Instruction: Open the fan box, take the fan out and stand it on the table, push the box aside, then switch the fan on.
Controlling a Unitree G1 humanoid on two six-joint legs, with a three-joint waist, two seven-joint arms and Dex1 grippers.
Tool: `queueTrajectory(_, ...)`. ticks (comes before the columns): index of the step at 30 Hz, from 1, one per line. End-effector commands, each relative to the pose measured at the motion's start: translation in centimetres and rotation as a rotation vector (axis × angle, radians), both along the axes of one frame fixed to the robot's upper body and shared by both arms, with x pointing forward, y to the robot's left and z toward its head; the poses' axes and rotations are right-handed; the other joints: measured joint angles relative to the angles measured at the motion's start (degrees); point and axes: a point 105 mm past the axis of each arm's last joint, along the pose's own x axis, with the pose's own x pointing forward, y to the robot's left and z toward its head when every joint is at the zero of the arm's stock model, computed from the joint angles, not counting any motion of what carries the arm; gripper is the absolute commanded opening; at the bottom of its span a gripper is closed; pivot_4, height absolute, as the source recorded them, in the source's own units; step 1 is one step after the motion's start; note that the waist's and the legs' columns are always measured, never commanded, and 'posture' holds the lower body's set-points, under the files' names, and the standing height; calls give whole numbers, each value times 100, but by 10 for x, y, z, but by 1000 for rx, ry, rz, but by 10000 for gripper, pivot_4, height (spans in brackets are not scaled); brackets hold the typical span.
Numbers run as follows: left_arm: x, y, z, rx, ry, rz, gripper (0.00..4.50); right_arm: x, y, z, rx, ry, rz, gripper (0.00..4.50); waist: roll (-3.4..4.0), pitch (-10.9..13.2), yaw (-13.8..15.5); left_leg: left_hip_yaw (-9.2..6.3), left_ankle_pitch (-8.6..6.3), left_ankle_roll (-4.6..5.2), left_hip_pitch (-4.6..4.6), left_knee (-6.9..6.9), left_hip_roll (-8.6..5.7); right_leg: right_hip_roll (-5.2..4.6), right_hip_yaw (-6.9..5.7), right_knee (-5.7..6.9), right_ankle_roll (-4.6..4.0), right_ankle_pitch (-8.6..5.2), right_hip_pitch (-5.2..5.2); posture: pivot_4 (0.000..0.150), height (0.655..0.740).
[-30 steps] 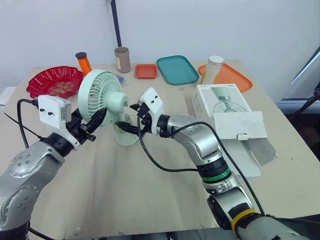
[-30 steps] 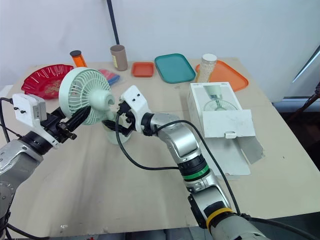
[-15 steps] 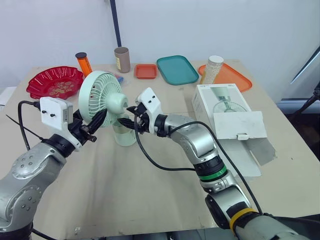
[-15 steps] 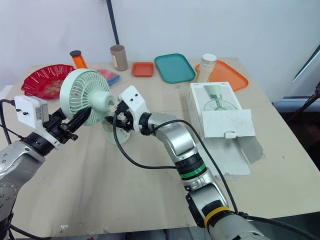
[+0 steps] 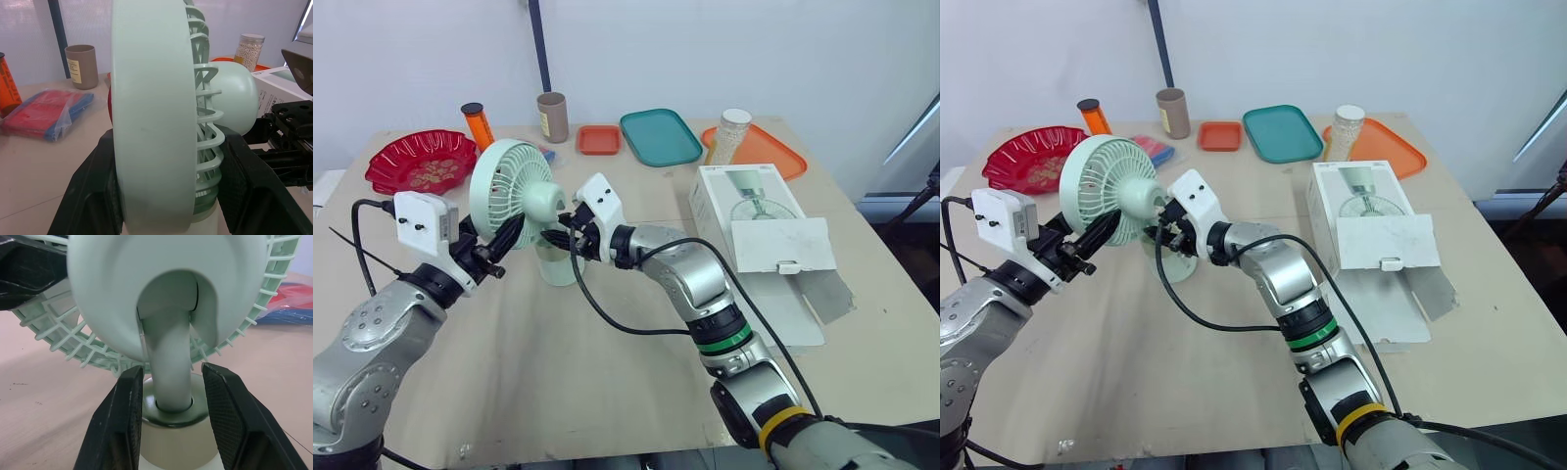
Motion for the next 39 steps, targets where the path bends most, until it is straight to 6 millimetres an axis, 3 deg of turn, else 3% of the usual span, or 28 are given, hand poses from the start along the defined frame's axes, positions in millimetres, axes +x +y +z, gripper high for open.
queueTrajectory(1, -8, -8, 22, 13, -102, -30, 19044, -4, 7, 14, 22, -53, 23, 7079, 0, 0, 0, 0, 0, 0, 0, 0, 0, 0, 0, 0, 0, 0, 0, 1500, 7400)
queueTrajectory(2, -8, -8, 22, 13, -102, -30, 19044, -5, 8, 14, 24, -51, 25, 3785, 0, 0, 0, 0, 0, 0, 0, 0, 0, 0, 0, 0, 0, 0, 0, 1500, 7400)
queueTrajectory(14, -11, -12, 16, 6, -79, -81, 19044, -3, 7, 15, 31, -60, 17, 3806, 0, 0, -1, 0, 0, 0, 0, 0, 0, 1, 0, 0, 0, 0, 0, 1500, 7400)
queueTrajectory(16, -12, -12, 15, 8, -74, -86, 29251, -2, 7, 16, 36, -58, 13, 3806, 0, 0, -2, 1, 0, 0, 0, 0, 0, 1, 0, 0, 0, 0, 0, 1500, 7400)
queueTrajectory(21, -17, -8, 23, -30, -97, -116, 44688, 3, 5, 16, 45, -50, -12, 3806, -1, -1, -4, 2, 0, 0, 2, 0, 1, 1, 1, 1, 0, 0, 0, 1500, 7400)
queueTrajectory(27, -26, 5, 36, -35, -128, -118, 44688, 9, 0, 18, 54, -49, -32, 3806, -2, -1, -4, 2, 1, -1, 3, 2, 1, 1, 1, 5, -1, 0, 0, 1500, 7400)
queueTrajectory(33, -28, 56, 66, -82, -186, 19, 44688, 8, -10, 33, 132, -65, 17, 3806, -2, -1, -1, 0, 1, -1, 3, 2, 1, 1, -1, 5, -2, -1, 0, 1500, 7400)
queueTrajectory(39, -23, 74, 71, -84, -176, 33, 44688, 4, -30, 51, 198, -114, 102, 3806, -4, 0, -2, -1, -1, 2, -1, 3, -4, -2, -4, 2, -1, -2, 1, 1500, 7400)
